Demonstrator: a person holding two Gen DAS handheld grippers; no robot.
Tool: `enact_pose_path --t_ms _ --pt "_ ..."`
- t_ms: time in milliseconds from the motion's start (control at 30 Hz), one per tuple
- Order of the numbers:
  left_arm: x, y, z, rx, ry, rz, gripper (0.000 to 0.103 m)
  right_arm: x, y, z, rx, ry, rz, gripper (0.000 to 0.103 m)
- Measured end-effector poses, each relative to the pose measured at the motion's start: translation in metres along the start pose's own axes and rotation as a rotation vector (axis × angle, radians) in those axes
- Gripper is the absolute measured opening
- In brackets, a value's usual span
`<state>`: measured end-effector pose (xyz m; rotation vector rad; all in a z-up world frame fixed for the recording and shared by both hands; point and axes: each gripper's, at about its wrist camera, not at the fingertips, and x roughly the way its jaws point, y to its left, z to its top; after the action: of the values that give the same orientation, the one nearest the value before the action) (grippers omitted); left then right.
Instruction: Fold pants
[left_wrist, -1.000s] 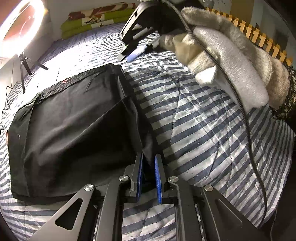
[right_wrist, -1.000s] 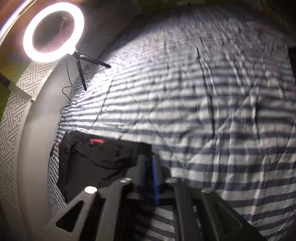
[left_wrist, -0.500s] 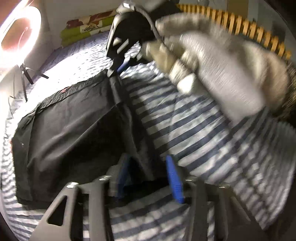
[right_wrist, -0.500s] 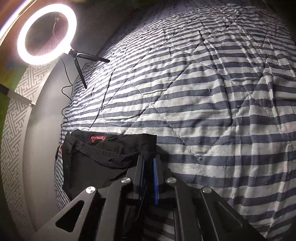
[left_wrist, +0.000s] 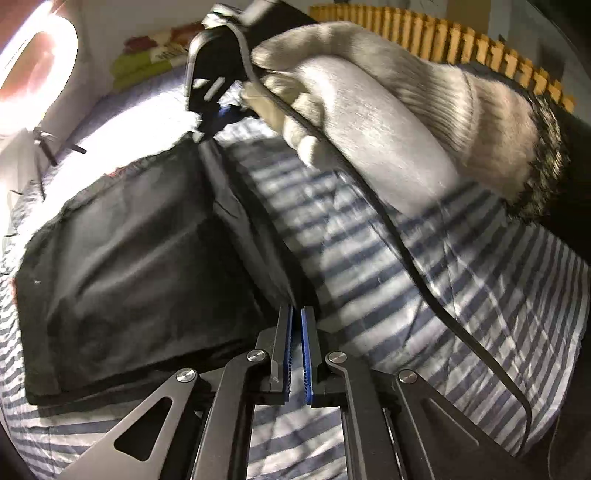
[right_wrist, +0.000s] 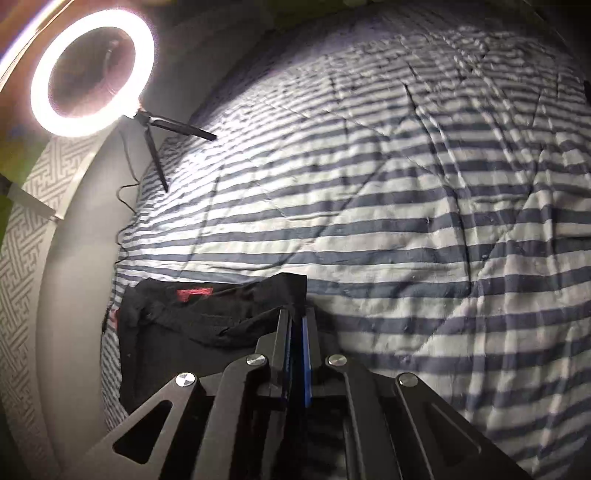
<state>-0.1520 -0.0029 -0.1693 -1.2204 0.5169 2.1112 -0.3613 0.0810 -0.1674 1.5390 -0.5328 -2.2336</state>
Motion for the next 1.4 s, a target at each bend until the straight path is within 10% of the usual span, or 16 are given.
enact_pose_path --t_ms 233,367,533,633,767,933,1133,1233,1400 --pt "-0.050 0.036 0.010 -0.096 -0.101 -0.082 0.010 -0.026 -0.005 -0.002 -0.030 -0.055 -0.072 0.012" --pt "-0.072 0.121 0.006 -0.285 -0.163 0.068 0.058 -0.052 0.017 -0.022 -0.155 -0.076 -0.094 0.012" --pt "-0.073 0.247 -0.036 -0.599 -0.090 0.317 0.059 -0.053 0.042 -0.051 -0.268 -0.048 -0.147 0.012" --pt "-0.055 0.291 -0.063 -0.737 -0.020 0.324 0.059 -0.047 0.076 -0.048 -0.323 -0.036 -0.082 0.012" --pt "-0.038 0.304 -0.086 -0.758 0.040 0.342 0.064 -0.006 0.128 -0.049 -0.402 0.033 0.017 0.012" --pt "-0.068 0.293 -0.067 -0.698 -0.051 0.403 0.061 0.058 0.138 -0.075 -0.477 0.088 -0.135 0.012" --pt "-0.066 0.284 -0.011 -0.626 -0.171 0.254 0.060 -0.006 0.113 -0.085 -0.352 -0.001 -0.062 0.014" --pt "-0.047 0.284 0.032 -0.545 -0.190 0.233 0.058 -0.043 0.083 -0.101 -0.275 -0.065 -0.118 0.031" --pt "0.012 0.291 0.065 -0.507 -0.069 0.280 0.054 -0.057 0.017 -0.130 -0.084 -0.011 -0.123 0.041"
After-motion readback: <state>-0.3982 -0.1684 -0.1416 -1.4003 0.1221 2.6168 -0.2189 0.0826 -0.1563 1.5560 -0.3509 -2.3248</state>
